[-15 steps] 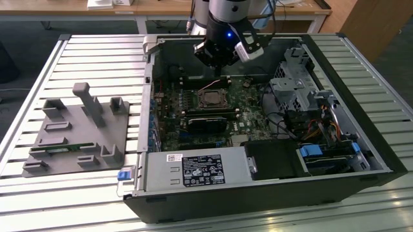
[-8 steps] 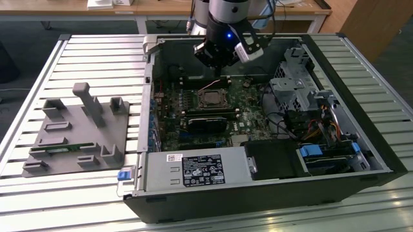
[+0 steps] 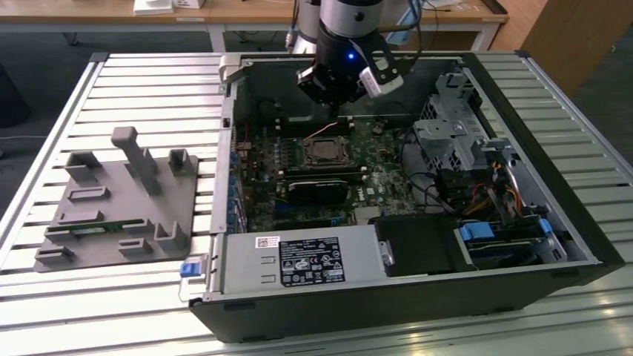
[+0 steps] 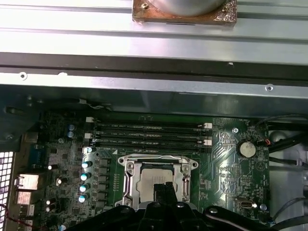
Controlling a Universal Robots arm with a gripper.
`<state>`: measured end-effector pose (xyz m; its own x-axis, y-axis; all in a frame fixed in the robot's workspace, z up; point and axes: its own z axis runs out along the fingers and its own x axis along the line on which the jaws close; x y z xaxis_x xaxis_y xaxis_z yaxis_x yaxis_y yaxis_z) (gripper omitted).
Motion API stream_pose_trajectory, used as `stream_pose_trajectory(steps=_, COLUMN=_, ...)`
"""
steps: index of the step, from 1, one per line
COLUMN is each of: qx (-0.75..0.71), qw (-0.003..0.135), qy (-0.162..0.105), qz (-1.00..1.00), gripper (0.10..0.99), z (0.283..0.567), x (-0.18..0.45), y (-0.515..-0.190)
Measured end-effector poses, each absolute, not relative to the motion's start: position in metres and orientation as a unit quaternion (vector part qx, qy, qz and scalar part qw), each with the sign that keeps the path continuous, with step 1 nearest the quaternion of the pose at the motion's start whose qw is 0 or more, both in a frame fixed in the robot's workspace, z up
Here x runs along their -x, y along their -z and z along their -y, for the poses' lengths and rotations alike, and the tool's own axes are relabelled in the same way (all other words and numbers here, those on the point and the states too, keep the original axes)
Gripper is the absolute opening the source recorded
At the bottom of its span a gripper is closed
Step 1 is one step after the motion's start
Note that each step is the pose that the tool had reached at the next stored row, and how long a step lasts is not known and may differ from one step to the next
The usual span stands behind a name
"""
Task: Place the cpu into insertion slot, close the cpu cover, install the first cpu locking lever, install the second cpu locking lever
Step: 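Install the first cpu locking lever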
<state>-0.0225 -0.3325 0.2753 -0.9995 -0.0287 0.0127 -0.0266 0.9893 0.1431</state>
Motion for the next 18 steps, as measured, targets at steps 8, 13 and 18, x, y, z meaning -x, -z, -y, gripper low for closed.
stream_pose_trajectory(steps=8, qx=-0.014, qw=0.007, qy=0.072, qz=0.997, gripper=0.106, z=0.329, x=0.023, y=-0.269)
stream_pose_trajectory(steps=13, qx=-0.014, qw=0.007, qy=0.072, qz=0.997, gripper=0.106, z=0.328, x=0.023, y=-0.266)
stream_pose_trajectory(steps=18, qx=-0.014, qw=0.007, qy=0.072, qz=0.997, gripper=0.106, z=0.327, x=0.024, y=-0.259)
